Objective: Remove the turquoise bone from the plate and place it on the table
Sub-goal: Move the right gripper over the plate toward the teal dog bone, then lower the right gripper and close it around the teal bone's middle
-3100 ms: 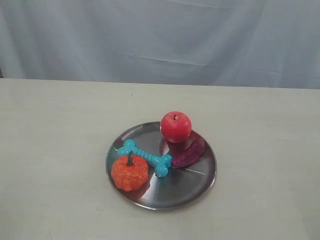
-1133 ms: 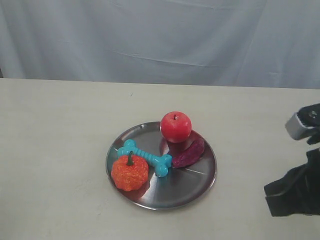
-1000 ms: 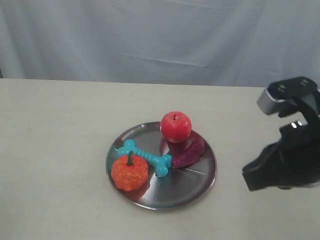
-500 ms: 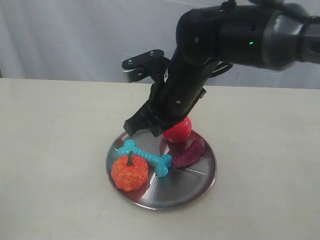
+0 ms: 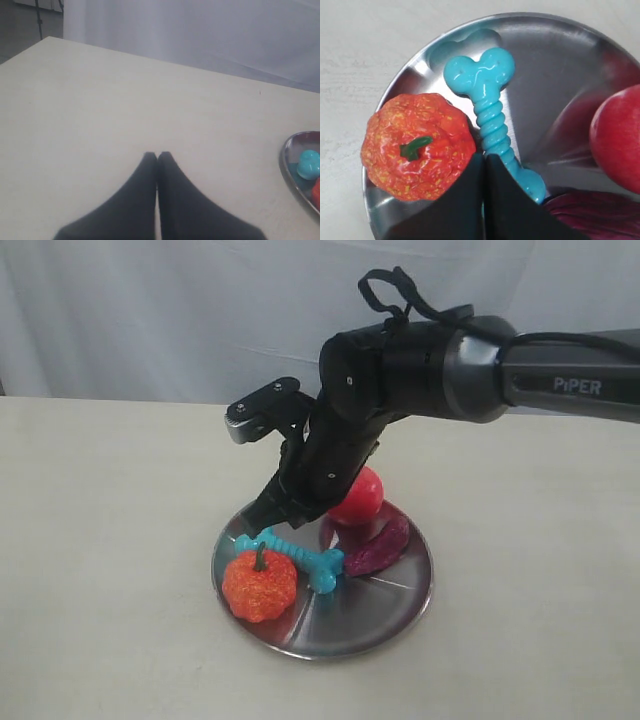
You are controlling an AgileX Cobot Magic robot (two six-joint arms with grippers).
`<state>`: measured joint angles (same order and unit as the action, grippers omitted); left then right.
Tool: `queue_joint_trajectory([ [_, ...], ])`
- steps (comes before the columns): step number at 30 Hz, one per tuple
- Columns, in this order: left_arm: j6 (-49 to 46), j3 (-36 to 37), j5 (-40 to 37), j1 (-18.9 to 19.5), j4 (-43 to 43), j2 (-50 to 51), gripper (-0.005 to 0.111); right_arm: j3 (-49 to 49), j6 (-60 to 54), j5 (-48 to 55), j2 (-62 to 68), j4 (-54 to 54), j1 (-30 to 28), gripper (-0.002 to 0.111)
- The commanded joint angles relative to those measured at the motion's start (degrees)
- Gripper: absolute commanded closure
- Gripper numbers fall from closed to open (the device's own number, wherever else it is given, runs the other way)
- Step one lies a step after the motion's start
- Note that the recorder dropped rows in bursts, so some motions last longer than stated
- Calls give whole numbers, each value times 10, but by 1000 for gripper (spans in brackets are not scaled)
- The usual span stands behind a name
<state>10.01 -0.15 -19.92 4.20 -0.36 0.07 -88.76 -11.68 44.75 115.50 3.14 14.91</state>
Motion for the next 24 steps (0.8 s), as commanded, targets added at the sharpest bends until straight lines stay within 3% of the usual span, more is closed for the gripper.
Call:
queue_joint_trajectory([
  [1, 1, 1, 3, 3, 4, -1, 107, -5, -12, 7, 1, -7, 0, 108],
  [8, 1, 1, 3, 3, 4, -1, 107, -5, -35, 26, 2, -7, 0, 108],
  [11, 1, 1, 3, 3, 4, -1, 107, -5, -47, 49, 6, -7, 0, 94],
  [14, 1, 1, 3, 3, 4, -1, 107, -5, -48, 54, 9, -7, 0, 70],
  [16, 1, 1, 3, 3, 4, -1, 107, -5, -48, 54, 12, -7, 0, 62],
  [24, 1, 1, 3, 3, 4, -1, 107, -5, -48, 20, 38, -46, 0, 65],
])
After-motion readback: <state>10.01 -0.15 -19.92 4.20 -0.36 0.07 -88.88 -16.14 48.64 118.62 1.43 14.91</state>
